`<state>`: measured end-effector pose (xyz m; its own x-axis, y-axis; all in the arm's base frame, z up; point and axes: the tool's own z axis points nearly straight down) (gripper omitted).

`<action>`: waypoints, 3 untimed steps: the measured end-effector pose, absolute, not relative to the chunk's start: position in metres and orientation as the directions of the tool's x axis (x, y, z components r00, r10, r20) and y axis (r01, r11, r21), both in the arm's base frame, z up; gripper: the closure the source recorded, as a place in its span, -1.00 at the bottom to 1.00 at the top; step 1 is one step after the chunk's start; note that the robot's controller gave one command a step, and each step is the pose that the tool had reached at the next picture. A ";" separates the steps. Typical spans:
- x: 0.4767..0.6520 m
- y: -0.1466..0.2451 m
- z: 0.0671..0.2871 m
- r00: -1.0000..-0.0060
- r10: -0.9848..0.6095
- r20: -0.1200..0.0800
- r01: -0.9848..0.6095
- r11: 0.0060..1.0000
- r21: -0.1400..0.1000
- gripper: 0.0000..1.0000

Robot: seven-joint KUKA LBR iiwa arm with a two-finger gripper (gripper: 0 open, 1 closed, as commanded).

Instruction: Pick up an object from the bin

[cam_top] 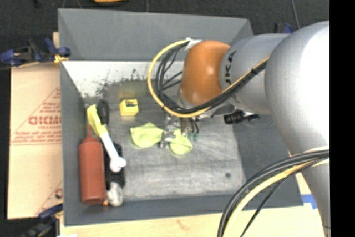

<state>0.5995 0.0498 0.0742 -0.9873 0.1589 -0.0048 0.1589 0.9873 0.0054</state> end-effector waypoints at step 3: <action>0.600 0.049 0.088 -0.988 0.157 -0.003 0.157 0.988 0.003 1.00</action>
Offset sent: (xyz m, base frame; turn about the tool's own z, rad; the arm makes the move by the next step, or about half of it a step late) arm 0.0001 0.0000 0.0373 0.0000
